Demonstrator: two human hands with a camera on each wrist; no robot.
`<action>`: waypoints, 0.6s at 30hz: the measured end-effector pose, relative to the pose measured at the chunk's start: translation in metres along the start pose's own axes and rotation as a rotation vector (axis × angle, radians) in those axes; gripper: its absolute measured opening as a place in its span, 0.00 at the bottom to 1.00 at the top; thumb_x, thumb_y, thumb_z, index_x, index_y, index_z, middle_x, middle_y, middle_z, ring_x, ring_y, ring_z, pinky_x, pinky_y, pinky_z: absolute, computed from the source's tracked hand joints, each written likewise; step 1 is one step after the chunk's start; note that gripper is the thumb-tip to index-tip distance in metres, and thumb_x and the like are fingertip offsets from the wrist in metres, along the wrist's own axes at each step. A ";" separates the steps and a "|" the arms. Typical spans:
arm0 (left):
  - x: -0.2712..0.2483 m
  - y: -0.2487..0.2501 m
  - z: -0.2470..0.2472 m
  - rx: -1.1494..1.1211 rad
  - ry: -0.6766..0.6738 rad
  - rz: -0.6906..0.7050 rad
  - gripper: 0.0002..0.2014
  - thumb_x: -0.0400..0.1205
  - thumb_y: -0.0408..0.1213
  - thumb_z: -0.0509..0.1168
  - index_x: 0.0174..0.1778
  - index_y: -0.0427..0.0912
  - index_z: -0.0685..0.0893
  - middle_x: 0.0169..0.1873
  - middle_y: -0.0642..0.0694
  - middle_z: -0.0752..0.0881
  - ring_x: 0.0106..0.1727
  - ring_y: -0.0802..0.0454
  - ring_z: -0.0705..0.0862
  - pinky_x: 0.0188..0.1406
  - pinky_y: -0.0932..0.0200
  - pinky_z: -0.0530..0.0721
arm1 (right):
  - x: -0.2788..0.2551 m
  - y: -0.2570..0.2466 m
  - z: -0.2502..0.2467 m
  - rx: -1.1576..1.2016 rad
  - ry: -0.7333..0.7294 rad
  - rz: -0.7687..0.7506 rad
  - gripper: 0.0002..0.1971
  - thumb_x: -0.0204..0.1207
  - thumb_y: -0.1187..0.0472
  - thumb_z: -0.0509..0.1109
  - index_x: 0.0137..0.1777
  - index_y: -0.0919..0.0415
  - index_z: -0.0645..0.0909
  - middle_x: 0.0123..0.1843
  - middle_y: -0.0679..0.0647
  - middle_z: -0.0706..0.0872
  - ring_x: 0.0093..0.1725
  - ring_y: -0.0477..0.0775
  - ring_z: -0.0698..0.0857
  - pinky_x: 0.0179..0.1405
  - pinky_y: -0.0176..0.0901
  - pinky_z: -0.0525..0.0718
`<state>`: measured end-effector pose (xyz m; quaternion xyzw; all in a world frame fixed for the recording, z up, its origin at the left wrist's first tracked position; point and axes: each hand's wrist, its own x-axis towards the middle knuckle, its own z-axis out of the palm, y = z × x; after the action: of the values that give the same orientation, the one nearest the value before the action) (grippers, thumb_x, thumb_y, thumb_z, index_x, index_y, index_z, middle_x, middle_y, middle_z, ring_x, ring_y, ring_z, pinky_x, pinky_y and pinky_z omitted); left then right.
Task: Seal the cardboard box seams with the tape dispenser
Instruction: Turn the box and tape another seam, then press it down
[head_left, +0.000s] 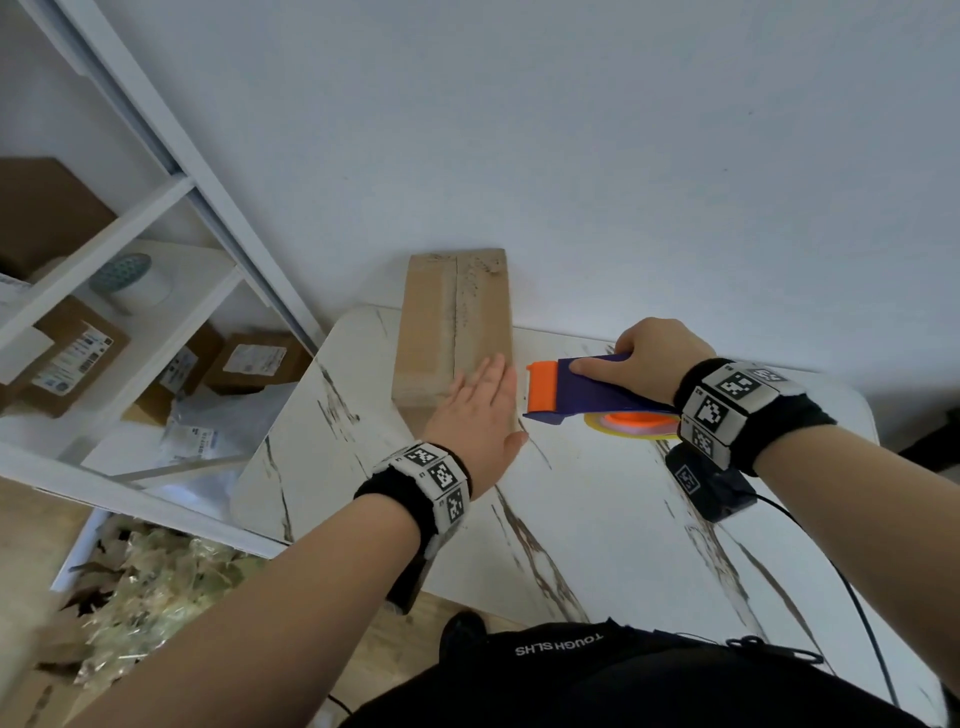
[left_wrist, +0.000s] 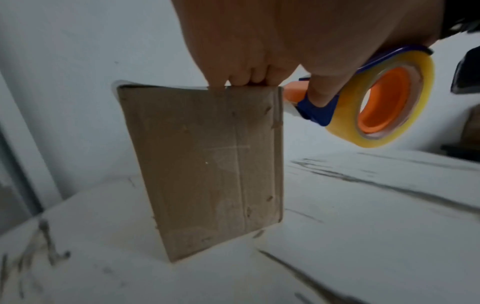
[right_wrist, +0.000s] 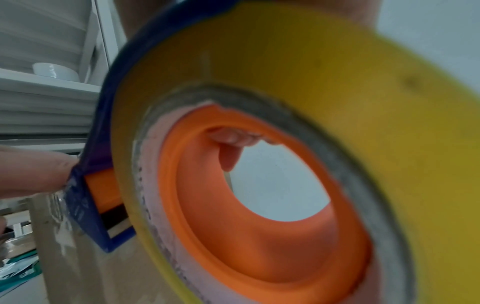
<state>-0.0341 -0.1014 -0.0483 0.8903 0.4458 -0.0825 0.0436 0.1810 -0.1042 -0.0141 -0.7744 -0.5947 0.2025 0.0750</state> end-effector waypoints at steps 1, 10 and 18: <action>0.001 -0.002 0.001 0.010 0.001 0.002 0.35 0.85 0.49 0.50 0.81 0.38 0.41 0.83 0.42 0.41 0.84 0.49 0.41 0.83 0.51 0.43 | 0.000 0.001 0.000 0.007 -0.004 -0.002 0.30 0.66 0.30 0.65 0.36 0.61 0.85 0.34 0.55 0.85 0.38 0.57 0.84 0.35 0.43 0.76; 0.000 -0.003 0.000 0.119 -0.020 0.005 0.35 0.85 0.51 0.47 0.81 0.38 0.38 0.83 0.42 0.39 0.84 0.50 0.43 0.83 0.51 0.47 | -0.007 0.021 -0.015 0.105 0.024 -0.014 0.25 0.66 0.32 0.68 0.29 0.55 0.80 0.30 0.50 0.82 0.36 0.53 0.81 0.37 0.44 0.77; -0.001 -0.006 -0.002 0.117 -0.045 -0.003 0.33 0.86 0.49 0.46 0.81 0.40 0.37 0.83 0.42 0.39 0.84 0.49 0.43 0.82 0.49 0.46 | -0.014 0.036 -0.012 0.116 -0.008 0.036 0.26 0.68 0.33 0.67 0.31 0.58 0.82 0.30 0.53 0.82 0.36 0.56 0.81 0.37 0.44 0.76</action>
<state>-0.0391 -0.0980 -0.0464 0.8886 0.4402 -0.1285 0.0013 0.2152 -0.1259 -0.0131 -0.7784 -0.5684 0.2412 0.1136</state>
